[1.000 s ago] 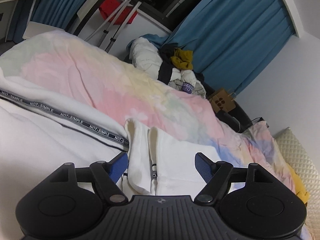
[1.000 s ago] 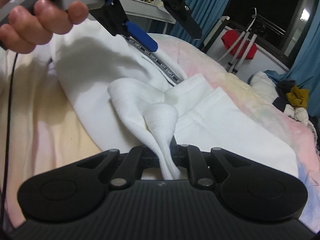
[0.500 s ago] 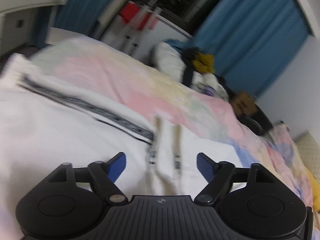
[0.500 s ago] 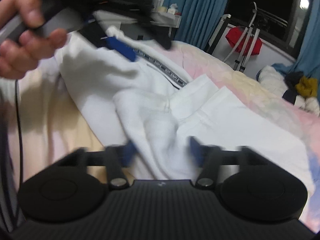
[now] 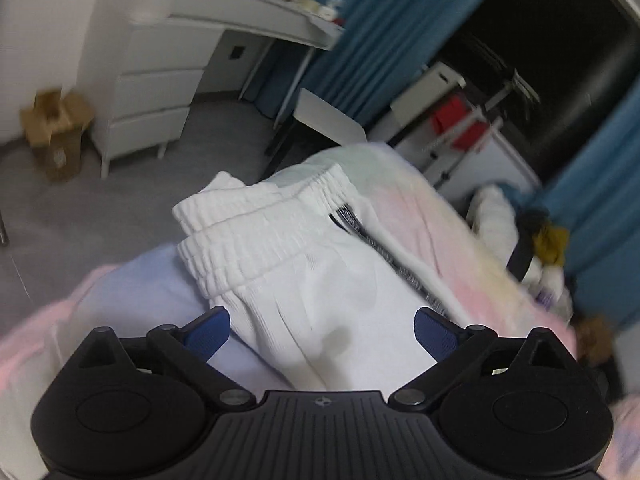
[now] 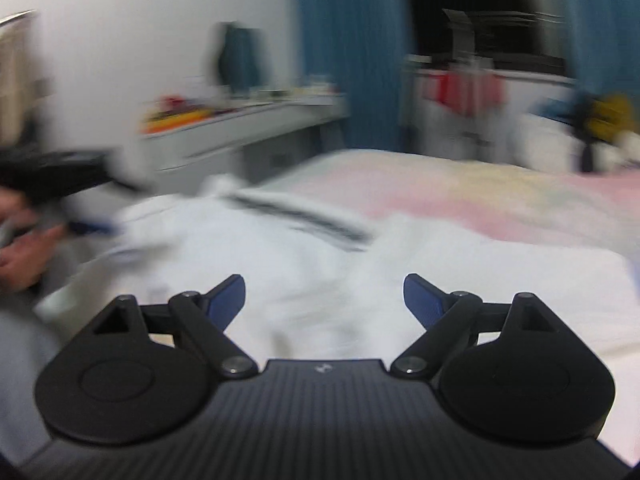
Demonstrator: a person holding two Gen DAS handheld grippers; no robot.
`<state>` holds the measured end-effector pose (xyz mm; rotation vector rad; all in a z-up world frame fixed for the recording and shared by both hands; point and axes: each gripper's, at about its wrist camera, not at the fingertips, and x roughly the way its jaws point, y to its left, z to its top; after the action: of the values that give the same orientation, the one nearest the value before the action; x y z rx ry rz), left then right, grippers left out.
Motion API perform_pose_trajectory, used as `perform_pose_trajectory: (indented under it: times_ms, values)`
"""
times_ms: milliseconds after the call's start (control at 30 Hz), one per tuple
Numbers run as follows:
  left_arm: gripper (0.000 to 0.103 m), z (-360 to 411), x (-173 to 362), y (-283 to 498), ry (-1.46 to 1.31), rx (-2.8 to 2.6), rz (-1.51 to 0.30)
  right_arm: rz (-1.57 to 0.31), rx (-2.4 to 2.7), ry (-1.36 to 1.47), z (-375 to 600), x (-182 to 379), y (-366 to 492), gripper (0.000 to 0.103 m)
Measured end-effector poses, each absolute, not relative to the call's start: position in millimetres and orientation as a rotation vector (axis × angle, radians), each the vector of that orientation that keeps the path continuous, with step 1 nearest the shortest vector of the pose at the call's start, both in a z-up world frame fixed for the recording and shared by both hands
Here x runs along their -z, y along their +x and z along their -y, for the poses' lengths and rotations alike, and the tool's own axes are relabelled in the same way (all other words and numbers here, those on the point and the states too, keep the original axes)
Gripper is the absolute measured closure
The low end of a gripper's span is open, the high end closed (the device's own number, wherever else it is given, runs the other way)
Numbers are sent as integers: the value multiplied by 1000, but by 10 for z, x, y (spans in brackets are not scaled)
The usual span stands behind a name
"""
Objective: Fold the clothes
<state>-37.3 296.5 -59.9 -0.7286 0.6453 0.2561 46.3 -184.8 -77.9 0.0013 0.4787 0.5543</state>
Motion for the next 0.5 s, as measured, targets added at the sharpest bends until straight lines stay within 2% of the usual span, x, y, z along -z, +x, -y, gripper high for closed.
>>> perform_pose_trajectory:
  times_ms: [167,333,500]
  values:
    - [3,-3092,806,-262,-836,-246,-696,-672,-316,42,2031,1177,807,16]
    - [5,-3271,1134,-186,-995,-238,-749,-671,-311,-11,1914,1320,824,13]
    - [10,-3445,1208,-90,-1021,-314,-644,-673,-314,-14,1892,1301,814,13]
